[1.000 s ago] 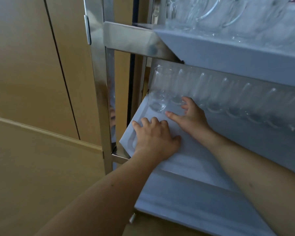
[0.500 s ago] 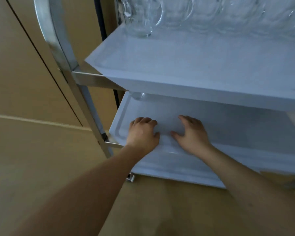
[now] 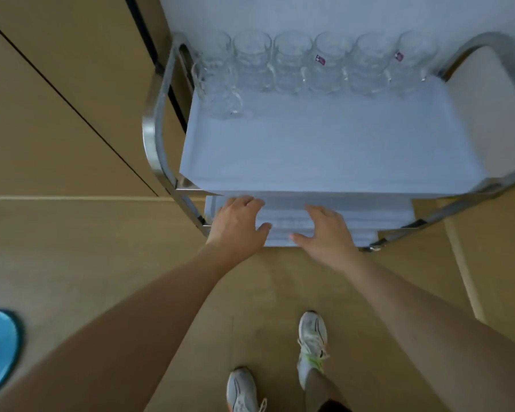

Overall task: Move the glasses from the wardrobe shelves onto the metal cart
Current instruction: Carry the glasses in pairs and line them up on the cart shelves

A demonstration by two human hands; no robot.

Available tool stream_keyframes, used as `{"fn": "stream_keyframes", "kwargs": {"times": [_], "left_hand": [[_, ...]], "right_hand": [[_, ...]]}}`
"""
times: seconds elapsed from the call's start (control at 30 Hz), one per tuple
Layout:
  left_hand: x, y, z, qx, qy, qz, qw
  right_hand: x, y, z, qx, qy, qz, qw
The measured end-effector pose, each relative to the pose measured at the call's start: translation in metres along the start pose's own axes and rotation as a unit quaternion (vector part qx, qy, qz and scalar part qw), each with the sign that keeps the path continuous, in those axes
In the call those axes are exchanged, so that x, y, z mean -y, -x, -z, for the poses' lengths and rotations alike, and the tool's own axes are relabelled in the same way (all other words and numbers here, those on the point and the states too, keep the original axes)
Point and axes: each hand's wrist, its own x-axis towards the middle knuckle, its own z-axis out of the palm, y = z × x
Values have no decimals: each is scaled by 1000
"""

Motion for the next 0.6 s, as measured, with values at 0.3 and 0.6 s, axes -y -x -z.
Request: {"fn": "stream_keyframes", "kwargs": {"times": [0.3, 0.6], "left_hand": [[-157, -3, 168, -29, -81, -184, 979], [-364, -3, 233, -87, -51, -334, 937]], "right_hand": [[47, 109, 197, -149, -5, -2, 989], [-15, 228, 364, -303, 34, -56, 951]]}}
